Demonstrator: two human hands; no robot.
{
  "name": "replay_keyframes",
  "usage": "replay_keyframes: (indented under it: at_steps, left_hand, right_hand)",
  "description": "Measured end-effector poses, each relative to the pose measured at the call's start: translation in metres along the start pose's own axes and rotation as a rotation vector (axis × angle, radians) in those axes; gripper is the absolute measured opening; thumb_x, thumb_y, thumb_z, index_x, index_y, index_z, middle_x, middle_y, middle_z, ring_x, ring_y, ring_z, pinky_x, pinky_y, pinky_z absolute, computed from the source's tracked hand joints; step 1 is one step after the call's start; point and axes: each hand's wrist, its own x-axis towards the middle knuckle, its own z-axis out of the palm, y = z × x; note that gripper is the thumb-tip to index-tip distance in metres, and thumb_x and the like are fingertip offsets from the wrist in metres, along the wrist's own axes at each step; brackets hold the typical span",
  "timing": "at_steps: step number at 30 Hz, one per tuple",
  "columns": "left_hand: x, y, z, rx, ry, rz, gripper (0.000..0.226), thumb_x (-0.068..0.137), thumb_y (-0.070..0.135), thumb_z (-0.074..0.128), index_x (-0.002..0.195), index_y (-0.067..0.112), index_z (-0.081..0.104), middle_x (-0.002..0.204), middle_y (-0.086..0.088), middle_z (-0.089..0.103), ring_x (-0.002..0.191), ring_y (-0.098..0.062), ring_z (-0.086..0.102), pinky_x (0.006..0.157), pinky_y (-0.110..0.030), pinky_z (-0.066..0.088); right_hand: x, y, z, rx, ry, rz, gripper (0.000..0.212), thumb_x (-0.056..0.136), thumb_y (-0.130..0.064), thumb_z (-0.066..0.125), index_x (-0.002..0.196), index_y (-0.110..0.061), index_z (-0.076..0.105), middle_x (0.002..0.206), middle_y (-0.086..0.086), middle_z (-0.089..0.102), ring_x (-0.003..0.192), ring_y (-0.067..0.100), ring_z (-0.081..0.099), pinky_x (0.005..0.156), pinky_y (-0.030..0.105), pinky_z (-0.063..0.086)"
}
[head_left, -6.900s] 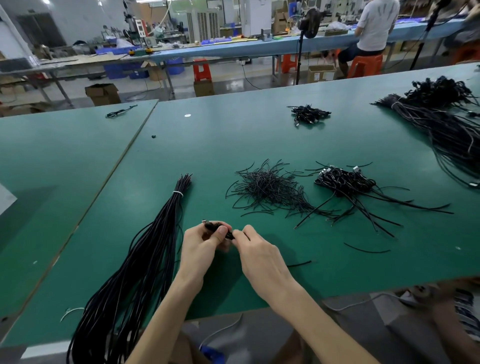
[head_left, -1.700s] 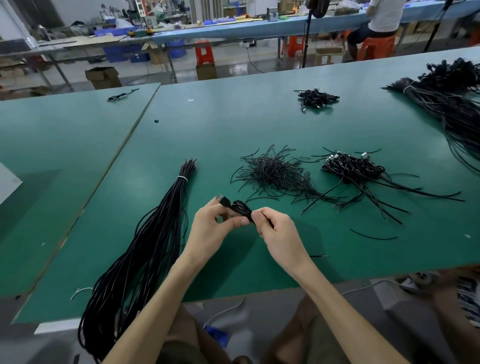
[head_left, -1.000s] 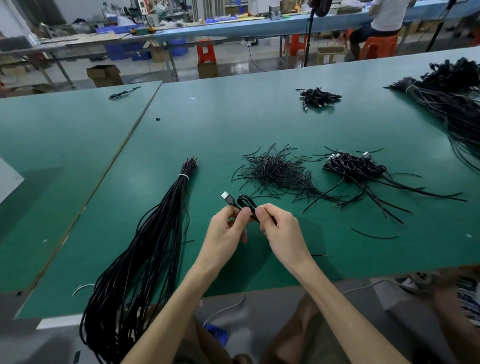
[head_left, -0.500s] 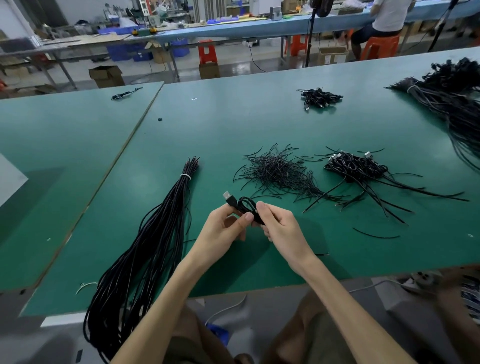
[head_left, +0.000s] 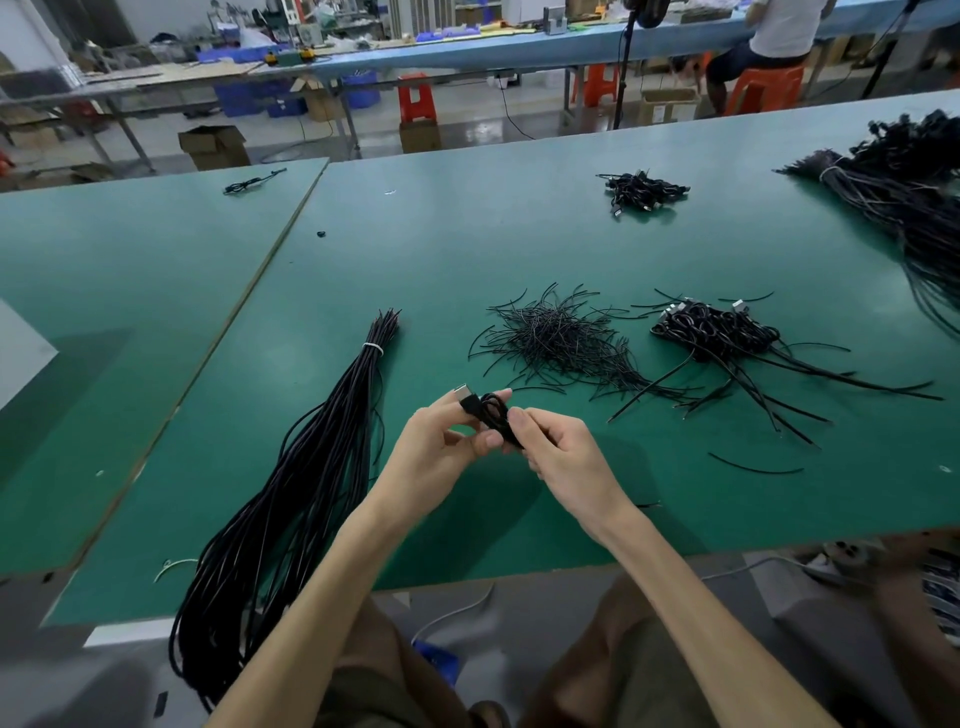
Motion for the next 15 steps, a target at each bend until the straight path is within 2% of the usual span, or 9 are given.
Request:
replay_keyframes:
  at_steps: [2,3,6,8,10,11,13,15]
  left_hand:
    - [-0.002,0.0,0.0,-0.102,-0.019,-0.02,0.028,0.092,-0.002,0.07,0.117,0.011,0.075,0.124,-0.001,0.072,0.105,-0.021,0.071,0.085,-0.03,0.057]
    - [-0.003,-0.001,0.001,-0.134,-0.015,-0.037,0.028,0.092,-0.004,0.069,0.116,0.009,0.075,0.12,-0.002,0.073,0.106,-0.022,0.07,0.086,-0.031,0.056]
    - [-0.005,-0.003,0.006,-0.184,0.054,-0.094,0.03,0.09,-0.006,0.071,0.109,0.015,0.078,0.096,-0.009,0.077,0.097,-0.024,0.071,0.09,-0.036,0.055]
    - [-0.005,-0.004,0.009,-0.2,0.11,-0.119,0.031,0.087,-0.005,0.074,0.095,0.024,0.082,0.093,-0.014,0.076,0.095,-0.028,0.072,0.091,-0.039,0.055]
    - [-0.006,-0.004,0.01,-0.259,0.134,-0.14,0.029,0.083,-0.005,0.078,0.092,0.022,0.082,0.091,-0.017,0.075,0.092,-0.03,0.072,0.09,-0.038,0.056]
    - [-0.007,-0.003,0.011,-0.295,0.138,-0.151,0.028,0.081,-0.006,0.079,0.094,0.018,0.082,0.09,-0.016,0.075,0.091,-0.029,0.073,0.089,-0.035,0.056]
    - [-0.009,-0.003,0.012,-0.326,0.138,-0.16,0.023,0.08,-0.005,0.079,0.095,0.012,0.081,0.086,-0.013,0.077,0.086,-0.023,0.073,0.085,-0.029,0.056]
    - [-0.011,-0.001,0.014,-0.304,0.151,-0.157,0.017,0.081,-0.001,0.079,0.092,0.011,0.081,0.083,-0.01,0.077,0.084,-0.019,0.073,0.083,-0.025,0.055]
  right_hand:
    - [0.002,0.003,-0.001,-0.003,-0.001,0.011,0.042,0.109,-0.028,0.047,0.079,-0.008,0.068,0.054,-0.018,0.048,0.054,0.002,0.038,0.056,0.019,0.03]
    - [0.002,0.004,-0.001,-0.01,-0.002,0.013,0.042,0.109,-0.028,0.048,0.081,-0.006,0.069,0.054,-0.019,0.049,0.053,0.001,0.038,0.056,0.018,0.03]
    - [0.002,0.006,0.001,-0.038,-0.002,0.012,0.041,0.109,-0.029,0.048,0.088,-0.006,0.075,0.06,-0.016,0.059,0.054,-0.001,0.048,0.056,0.012,0.034]
    - [0.002,0.006,0.002,-0.046,0.005,0.013,0.039,0.109,-0.029,0.048,0.097,-0.006,0.078,0.062,-0.014,0.061,0.056,-0.003,0.051,0.057,0.01,0.036]
    - [0.002,0.004,0.003,-0.053,0.007,0.015,0.04,0.109,-0.031,0.048,0.104,-0.006,0.078,0.061,-0.015,0.06,0.056,-0.002,0.05,0.059,0.011,0.036]
    - [0.002,0.003,0.004,-0.063,0.005,0.015,0.041,0.109,-0.032,0.048,0.105,-0.005,0.078,0.061,-0.016,0.059,0.058,-0.001,0.049,0.061,0.014,0.036]
    - [0.002,0.003,0.004,-0.095,0.001,0.015,0.043,0.109,-0.035,0.047,0.103,-0.005,0.078,0.063,-0.011,0.06,0.063,0.003,0.049,0.065,0.029,0.042]
    - [0.001,0.003,0.006,-0.121,0.002,0.024,0.045,0.109,-0.037,0.047,0.1,-0.005,0.077,0.07,0.004,0.066,0.069,0.012,0.053,0.072,0.045,0.048]
